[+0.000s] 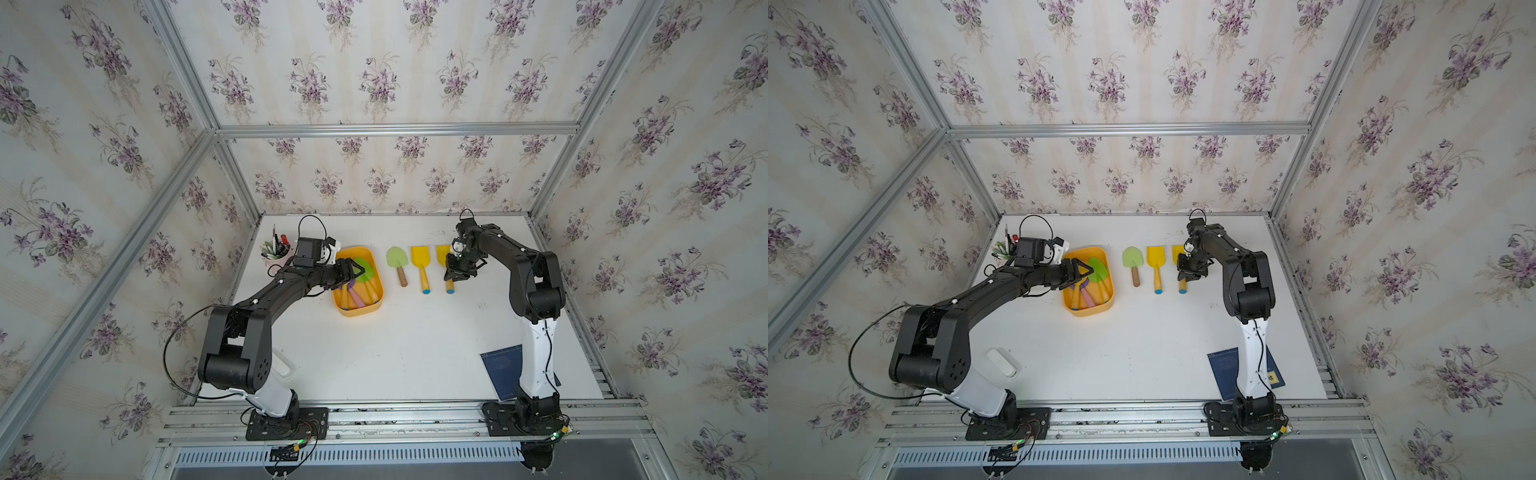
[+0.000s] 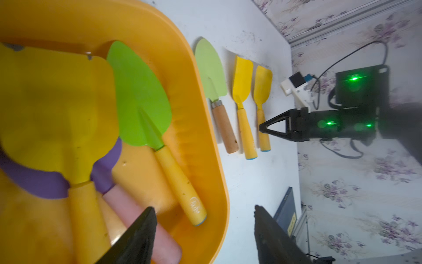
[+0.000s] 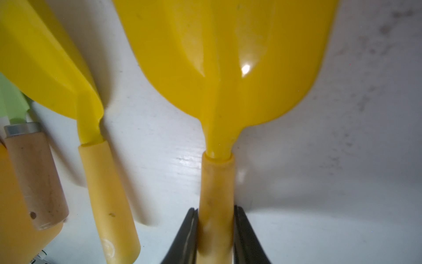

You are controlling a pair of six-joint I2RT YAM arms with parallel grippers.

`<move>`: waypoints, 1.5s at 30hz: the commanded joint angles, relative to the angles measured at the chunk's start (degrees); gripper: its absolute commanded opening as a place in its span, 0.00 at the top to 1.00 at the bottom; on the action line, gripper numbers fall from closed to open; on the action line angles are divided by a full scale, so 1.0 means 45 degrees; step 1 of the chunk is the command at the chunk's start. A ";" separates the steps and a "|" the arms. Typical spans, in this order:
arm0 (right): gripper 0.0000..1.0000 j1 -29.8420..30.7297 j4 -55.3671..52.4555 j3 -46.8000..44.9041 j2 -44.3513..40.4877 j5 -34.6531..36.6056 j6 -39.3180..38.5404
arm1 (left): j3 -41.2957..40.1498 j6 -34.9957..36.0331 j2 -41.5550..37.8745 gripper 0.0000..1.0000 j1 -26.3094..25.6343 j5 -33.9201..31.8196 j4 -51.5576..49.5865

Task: Take the shovel out of the storage box
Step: Place the shovel at the center of the board, then adjust the storage box at the center of the board.

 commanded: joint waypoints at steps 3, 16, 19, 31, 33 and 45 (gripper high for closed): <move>0.70 -0.0001 -0.0198 -0.0133 -0.0150 0.0345 -0.0048 | 0.0507 -0.1093 -0.0087 0.32 -0.0619 0.0707 0.1417; 0.59 0.0017 -0.0131 0.0005 -0.0839 0.0394 0.0069 | 0.0835 0.0014 -0.0275 0.32 -0.0720 -0.0568 -0.0458; 0.58 0.0124 -0.0329 0.0086 -0.1646 0.0941 0.0346 | 0.1397 0.1251 -0.0569 0.32 -0.0709 -0.1943 -0.2526; 0.56 0.3779 -0.0284 0.3652 -0.1690 0.0018 0.1770 | 0.1717 0.2424 -0.1763 0.32 0.0432 -0.2965 -0.4516; 0.56 0.4736 -0.0221 0.4763 -0.0785 -0.0371 0.2014 | 0.1622 0.2543 -0.2131 0.32 0.0561 -0.3201 -0.4741; 0.60 0.6432 0.0513 0.7314 0.2759 -0.1543 0.2672 | 0.0905 0.3307 -0.2721 0.33 0.1339 -0.4322 -0.5570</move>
